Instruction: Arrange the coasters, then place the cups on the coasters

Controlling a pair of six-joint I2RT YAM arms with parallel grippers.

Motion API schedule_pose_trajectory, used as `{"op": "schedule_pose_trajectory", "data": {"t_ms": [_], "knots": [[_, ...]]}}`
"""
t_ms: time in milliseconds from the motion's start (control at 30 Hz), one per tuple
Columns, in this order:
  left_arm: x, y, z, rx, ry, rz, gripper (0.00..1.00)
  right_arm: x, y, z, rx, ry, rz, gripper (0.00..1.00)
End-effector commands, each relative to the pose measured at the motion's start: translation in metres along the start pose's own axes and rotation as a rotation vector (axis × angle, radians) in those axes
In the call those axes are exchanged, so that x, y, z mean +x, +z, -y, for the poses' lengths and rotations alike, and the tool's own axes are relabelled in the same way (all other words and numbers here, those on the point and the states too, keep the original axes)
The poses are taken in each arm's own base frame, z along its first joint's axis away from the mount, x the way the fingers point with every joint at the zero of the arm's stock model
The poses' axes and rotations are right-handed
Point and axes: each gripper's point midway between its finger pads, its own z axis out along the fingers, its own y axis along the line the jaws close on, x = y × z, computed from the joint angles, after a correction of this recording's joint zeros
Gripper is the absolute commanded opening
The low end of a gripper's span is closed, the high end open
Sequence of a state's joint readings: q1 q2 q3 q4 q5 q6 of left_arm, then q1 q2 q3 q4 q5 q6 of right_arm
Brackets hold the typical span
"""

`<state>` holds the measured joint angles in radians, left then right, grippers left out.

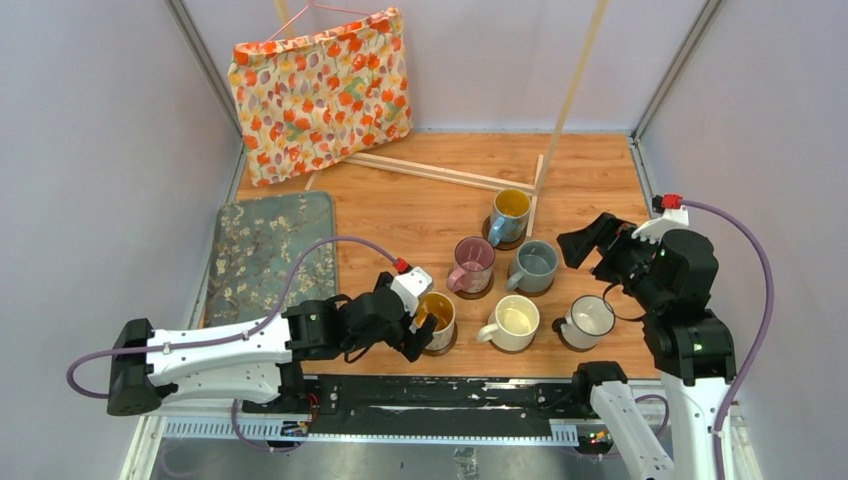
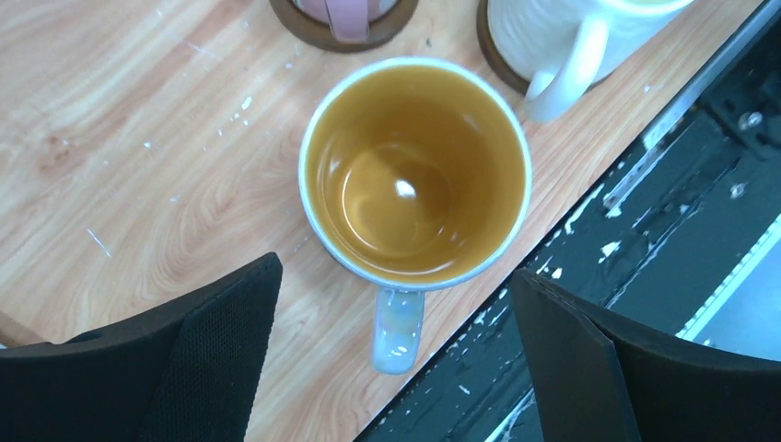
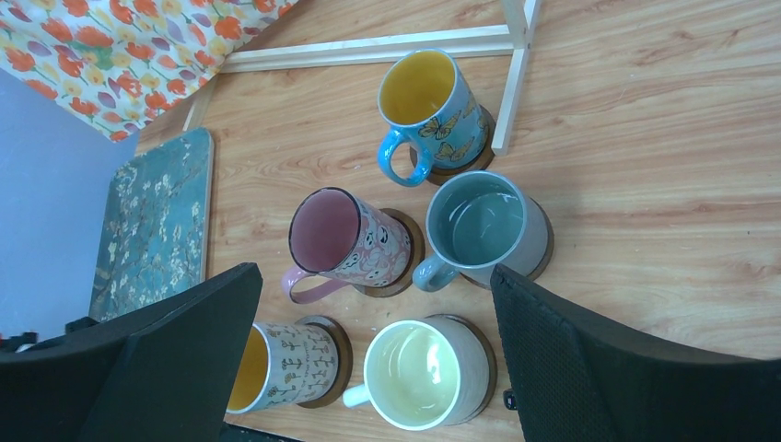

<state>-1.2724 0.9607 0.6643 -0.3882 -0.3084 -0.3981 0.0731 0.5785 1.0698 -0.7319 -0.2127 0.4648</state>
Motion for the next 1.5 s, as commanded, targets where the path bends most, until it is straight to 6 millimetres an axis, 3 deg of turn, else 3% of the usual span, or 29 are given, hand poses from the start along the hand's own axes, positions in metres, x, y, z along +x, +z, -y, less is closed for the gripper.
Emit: {"op": "schedule_pose_trajectory", "data": {"t_ms": [0,200,400,633,867,1067,1233,1467], "knots": [[-0.033,-0.014,-0.002,-0.037,-0.033,0.068,1.0,0.002,0.005,-0.006,-0.026,-0.002,-0.025,1.0],[-0.066,-0.021,0.0,-0.068,-0.058,0.098,1.0,-0.001,0.008,-0.003,-0.004,-0.002,-0.026,1.0],[-0.104,-0.024,-0.016,-0.102,-0.122,0.134,1.0,-0.003,0.015,0.002,0.021,-0.005,-0.036,1.0],[-0.149,-0.021,-0.054,-0.135,-0.244,0.182,1.0,-0.011,0.018,0.009,0.067,-0.031,-0.019,1.0],[-0.18,-0.016,-0.1,-0.199,-0.359,0.176,1.0,-0.022,0.021,0.014,0.107,-0.051,0.008,1.0],[-0.191,-0.014,-0.127,-0.272,-0.374,0.128,1.0,-0.036,0.028,0.013,0.115,-0.062,0.03,1.0],[-0.201,-0.02,-0.133,-0.28,-0.366,0.161,1.0,-0.042,0.029,0.011,0.11,-0.064,0.055,1.0],[-0.2,-0.032,-0.142,-0.33,-0.332,0.19,1.0,-0.048,0.021,0.008,0.1,-0.083,0.082,1.0]]}}
